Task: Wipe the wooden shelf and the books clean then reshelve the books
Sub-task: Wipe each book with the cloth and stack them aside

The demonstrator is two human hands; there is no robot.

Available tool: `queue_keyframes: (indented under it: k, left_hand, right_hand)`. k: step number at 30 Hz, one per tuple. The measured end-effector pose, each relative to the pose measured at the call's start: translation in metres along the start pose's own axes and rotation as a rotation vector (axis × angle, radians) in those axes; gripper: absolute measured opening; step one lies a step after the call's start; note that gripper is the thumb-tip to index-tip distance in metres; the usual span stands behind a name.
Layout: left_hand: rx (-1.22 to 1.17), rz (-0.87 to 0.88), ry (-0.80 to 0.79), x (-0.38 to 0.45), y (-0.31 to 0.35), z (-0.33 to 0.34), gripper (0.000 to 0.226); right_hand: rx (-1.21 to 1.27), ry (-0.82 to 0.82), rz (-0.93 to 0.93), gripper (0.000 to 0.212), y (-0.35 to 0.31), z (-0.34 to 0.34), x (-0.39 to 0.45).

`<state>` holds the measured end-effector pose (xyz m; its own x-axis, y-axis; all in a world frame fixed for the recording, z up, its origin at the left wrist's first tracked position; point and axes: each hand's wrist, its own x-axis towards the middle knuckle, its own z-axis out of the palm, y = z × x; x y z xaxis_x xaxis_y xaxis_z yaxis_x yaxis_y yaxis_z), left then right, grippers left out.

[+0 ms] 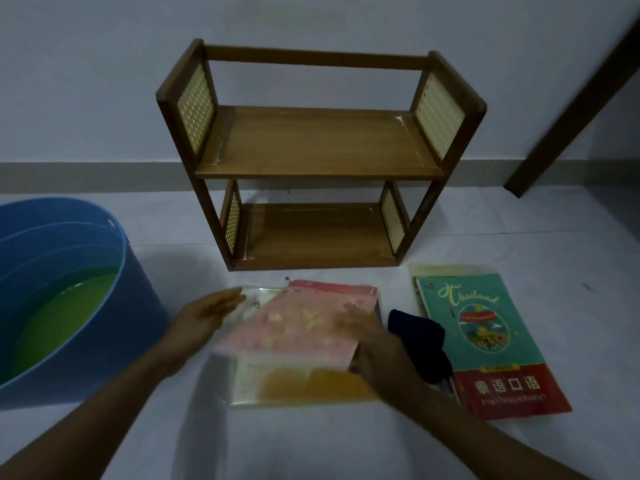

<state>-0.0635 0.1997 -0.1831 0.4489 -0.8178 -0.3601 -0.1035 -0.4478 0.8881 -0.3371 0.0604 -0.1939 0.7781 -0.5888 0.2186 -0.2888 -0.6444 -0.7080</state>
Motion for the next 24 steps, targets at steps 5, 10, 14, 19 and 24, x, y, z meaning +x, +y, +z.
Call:
queue_keyframes:
  k: [5,10,14,19,24]
  left_hand:
    - [-0.131,0.252,-0.025,-0.004,0.054,0.023,0.052]
    - [-0.138,0.326,0.23,-0.01,0.071,0.062,0.029]
    - [-0.04,0.207,0.186,-0.012,0.036,0.075,0.044]
    - [0.044,0.186,0.186,-0.018,0.039,0.088,0.046]
    - [0.1,0.171,0.089,-0.031,0.084,0.124,0.038]
  right_hand:
    - [0.618,0.167,0.358,0.023,-0.044,-0.075,0.069]
    - [0.715,0.158,0.348,0.02,-0.046,-0.085,0.084]
    - [0.625,0.148,0.423,0.02,-0.022,-0.053,0.076]
    - [0.511,0.175,0.425,0.03,-0.012,-0.025,0.068]
    - [0.315,0.525,0.422,0.043,-0.006,-0.077,0.069]
